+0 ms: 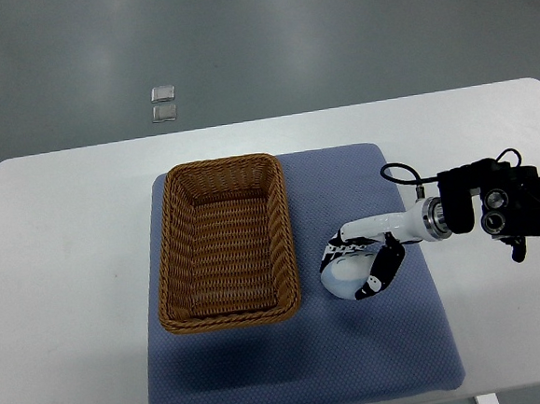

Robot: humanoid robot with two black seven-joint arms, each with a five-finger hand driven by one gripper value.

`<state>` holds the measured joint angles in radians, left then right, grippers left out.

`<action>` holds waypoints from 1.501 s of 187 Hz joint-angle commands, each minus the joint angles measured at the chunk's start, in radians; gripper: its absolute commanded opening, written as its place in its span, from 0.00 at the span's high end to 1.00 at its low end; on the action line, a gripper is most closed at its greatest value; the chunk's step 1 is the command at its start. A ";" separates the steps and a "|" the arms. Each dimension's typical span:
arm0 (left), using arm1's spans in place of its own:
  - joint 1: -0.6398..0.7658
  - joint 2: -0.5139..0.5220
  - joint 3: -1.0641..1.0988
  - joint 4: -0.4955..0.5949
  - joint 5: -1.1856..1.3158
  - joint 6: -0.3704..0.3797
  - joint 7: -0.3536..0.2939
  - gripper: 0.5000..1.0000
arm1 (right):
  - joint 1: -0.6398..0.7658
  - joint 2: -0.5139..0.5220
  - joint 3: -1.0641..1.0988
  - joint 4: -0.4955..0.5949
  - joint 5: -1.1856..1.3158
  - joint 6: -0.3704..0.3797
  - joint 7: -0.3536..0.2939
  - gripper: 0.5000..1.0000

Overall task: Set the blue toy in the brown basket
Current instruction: 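Close the right hand fingers around the white oval toy, then lift the toy with the right hand and carry it over the basket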

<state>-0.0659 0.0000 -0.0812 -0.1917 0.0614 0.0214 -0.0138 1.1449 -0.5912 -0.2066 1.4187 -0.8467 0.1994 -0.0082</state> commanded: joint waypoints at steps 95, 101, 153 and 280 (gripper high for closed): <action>0.000 0.000 0.001 0.000 0.000 0.000 0.000 0.00 | 0.187 -0.055 0.021 0.005 0.023 0.035 0.007 0.95; 0.000 0.000 0.001 0.000 0.000 0.000 0.000 0.00 | 0.213 -0.048 0.023 0.003 0.027 0.040 0.007 0.95; 0.000 0.000 0.001 0.000 0.000 0.000 0.000 0.00 | 0.383 0.133 0.015 -0.079 0.136 0.041 0.005 0.92; 0.001 0.000 -0.008 0.003 -0.002 0.002 -0.002 0.00 | 0.240 0.591 -0.010 -0.544 0.121 -0.008 0.005 0.88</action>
<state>-0.0645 0.0000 -0.0884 -0.1888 0.0595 0.0230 -0.0145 1.4253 -0.0012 -0.2165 0.9130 -0.7225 0.2030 -0.0025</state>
